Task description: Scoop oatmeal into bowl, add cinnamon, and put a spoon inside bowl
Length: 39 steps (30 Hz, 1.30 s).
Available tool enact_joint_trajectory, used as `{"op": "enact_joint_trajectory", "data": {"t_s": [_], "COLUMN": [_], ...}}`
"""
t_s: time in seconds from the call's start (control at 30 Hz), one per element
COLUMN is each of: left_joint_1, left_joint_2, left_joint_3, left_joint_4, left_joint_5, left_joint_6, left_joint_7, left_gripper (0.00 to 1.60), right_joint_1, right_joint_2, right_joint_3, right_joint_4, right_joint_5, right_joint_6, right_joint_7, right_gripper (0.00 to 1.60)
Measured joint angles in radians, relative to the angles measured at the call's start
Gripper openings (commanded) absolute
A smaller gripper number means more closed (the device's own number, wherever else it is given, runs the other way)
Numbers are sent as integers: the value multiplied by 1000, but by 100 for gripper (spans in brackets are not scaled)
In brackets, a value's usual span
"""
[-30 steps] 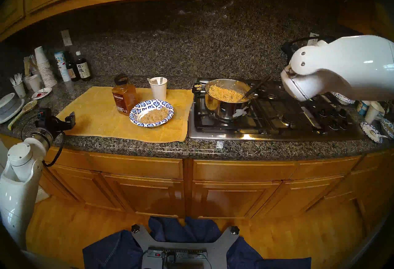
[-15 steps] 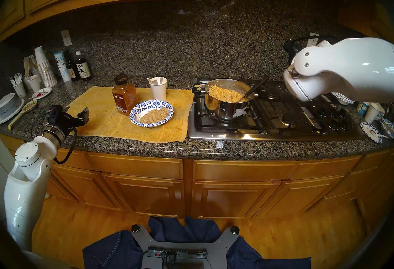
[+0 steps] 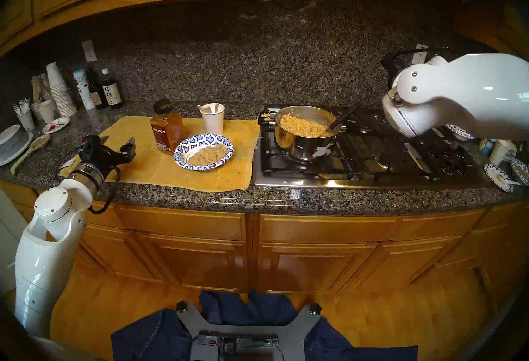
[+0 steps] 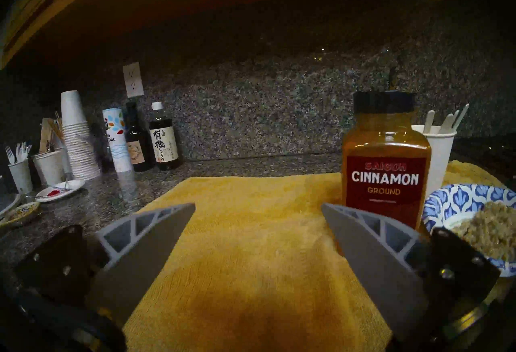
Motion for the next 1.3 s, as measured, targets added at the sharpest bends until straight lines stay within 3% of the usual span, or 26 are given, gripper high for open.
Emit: {"op": "enact_joint_trajectory", "data": {"t_s": [0.47, 0.87, 1.3], "left_joint_1": [-66, -112, -167], "left_joint_2": [6, 32, 42], "left_joint_3": [60, 81, 105], "left_joint_4": [45, 141, 218], "left_joint_5": [-21, -76, -99], "left_joint_6": [-36, -62, -85], "left_joint_7": [-65, -209, -292], "left_gripper": [160, 160, 160], "right_joint_1": [0, 0, -1], "right_joint_2": [12, 23, 30], "right_joint_3": [1, 4, 5], "right_joint_4": [-3, -6, -8], "right_joint_5": [-20, -41, -50], "right_joint_6": [0, 0, 0], "right_joint_7": [-1, -2, -2], "right_gripper": [160, 160, 160]}}
